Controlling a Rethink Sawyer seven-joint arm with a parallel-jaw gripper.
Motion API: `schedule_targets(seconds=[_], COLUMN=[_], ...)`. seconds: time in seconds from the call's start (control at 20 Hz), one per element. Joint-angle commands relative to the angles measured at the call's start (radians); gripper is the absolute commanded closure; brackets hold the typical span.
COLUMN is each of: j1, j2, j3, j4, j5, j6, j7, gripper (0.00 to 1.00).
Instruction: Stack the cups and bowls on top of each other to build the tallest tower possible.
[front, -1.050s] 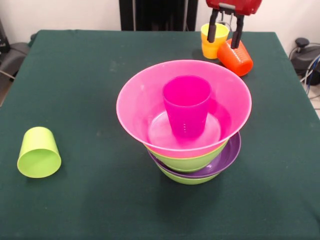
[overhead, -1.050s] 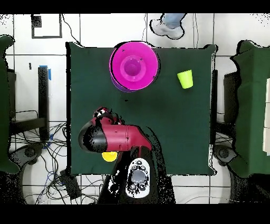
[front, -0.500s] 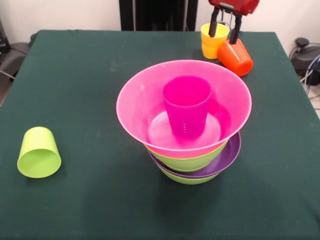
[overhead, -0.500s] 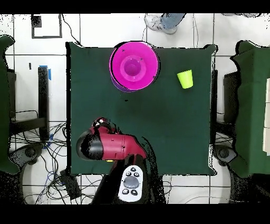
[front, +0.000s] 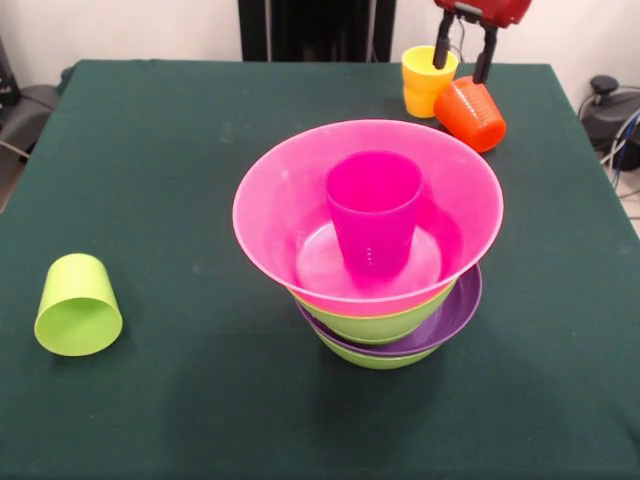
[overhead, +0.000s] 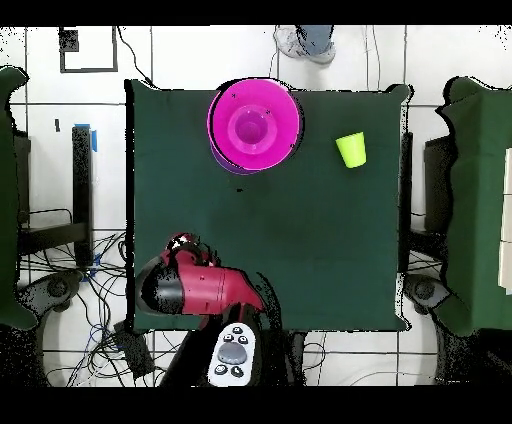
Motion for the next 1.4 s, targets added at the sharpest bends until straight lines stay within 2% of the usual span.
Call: schedule_targets(seconds=[0.05,0.65,1.4], j1=[0.036,0.106,0.083], j2=[0.066,0.089,0.076], j3=[0.038,0.017,0.034], j4=[0.07,0.089,0.104], j5=[0.077,0.167,0.182], j6=[-0.115,-0.149,-0.144], j7=[0.241,0.228,0.2], gripper=[0.0,0.0,0.0])
